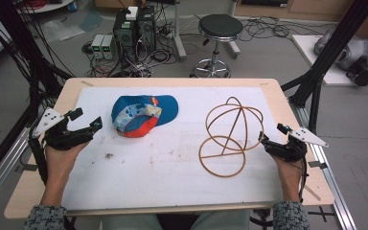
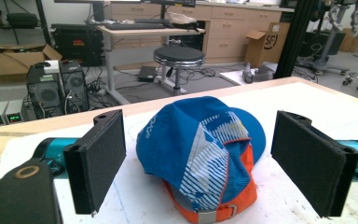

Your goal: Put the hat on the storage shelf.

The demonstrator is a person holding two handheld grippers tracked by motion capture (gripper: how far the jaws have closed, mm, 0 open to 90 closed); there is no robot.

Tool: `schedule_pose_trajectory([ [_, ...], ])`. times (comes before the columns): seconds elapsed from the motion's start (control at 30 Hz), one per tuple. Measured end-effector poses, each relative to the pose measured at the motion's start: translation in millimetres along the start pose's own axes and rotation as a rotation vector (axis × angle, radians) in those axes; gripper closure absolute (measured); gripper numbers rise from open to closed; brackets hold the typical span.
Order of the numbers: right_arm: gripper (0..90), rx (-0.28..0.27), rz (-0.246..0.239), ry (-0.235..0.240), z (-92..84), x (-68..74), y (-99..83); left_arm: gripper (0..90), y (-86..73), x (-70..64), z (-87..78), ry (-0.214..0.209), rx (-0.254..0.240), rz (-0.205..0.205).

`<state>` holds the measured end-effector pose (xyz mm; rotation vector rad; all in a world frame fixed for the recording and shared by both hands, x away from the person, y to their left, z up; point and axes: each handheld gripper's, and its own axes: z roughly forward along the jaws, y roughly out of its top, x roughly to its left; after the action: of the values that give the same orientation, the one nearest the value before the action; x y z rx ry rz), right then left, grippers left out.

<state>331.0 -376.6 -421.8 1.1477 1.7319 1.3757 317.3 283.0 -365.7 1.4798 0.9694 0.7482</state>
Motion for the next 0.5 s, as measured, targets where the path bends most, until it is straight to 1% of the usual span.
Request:
schedule_pose_trajectory([
  [0.03, 15.7, 0.004, 0.01, -0.004, 0.0, -1.5, -0.6, 18.1, 0.7, -0.8, 0.1, -0.009, -0.003, -0.002],
  [0.1, 15.7, 0.012, 0.036, 0.003, -0.6, -3.4, -1.2, 18.2, 1.3, -1.4, 0.6, -0.013, -0.005, -0.003],
  [0.2, 15.7, 0.015, 0.049, 0.01, -1.4, -4.3, -1.6, 18.3, 2.3, -2.7, 1.9, -0.018, -0.005, 0.006],
  [0.27, 15.7, 0.018, 0.048, 0.009, -1.2, -4.4, -1.9, 18.7, 2.4, -2.9, 3.9, -0.027, 0.0, 0.001],
  [0.3, 15.7, 0.021, 0.05, 0.01, -0.6, -3.9, -2.1, 18.8, 2.7, -3.0, 4.8, -0.029, 0.004, 0.006],
  [0.33, 15.9, 0.039, 0.049, 0.018, 1.4, -2.7, -2.9, 18.8, 3.3, -3.5, 6.2, -0.034, 0.006, 0.007],
  [0.37, 16.2, 0.04, 0.042, 0.017, 2.1, -2.3, -3.0, 18.8, 3.6, -3.8, 7.1, -0.035, 0.004, 0.007],
  [0.4, 16.2, 0.047, 0.023, 0.008, 2.9, -0.3, -3.1, 18.8, 4.9, -4.9, 8.8, -0.039, 0.006, 0.012],
  [0.43, 16.2, 0.047, 0.023, 0.008, 2.9, -0.3, -3.1, 18.8, 6.0, -6.4, 10.5, -0.043, 0.003, 0.017],
  [0.47, 16.3, 0.049, -0.002, 0.005, 3.8, 2.1, -3.2, 18.7, 7.5, -7.9, 12.3, -0.048, 0.004, 0.028],
  [0.5, 16.3, 0.052, -0.002, 0.005, 3.7, 2.7, -3.1, 18.6, 10.3, -11.5, 16.1, -0.053, 0.015, 0.055],
])
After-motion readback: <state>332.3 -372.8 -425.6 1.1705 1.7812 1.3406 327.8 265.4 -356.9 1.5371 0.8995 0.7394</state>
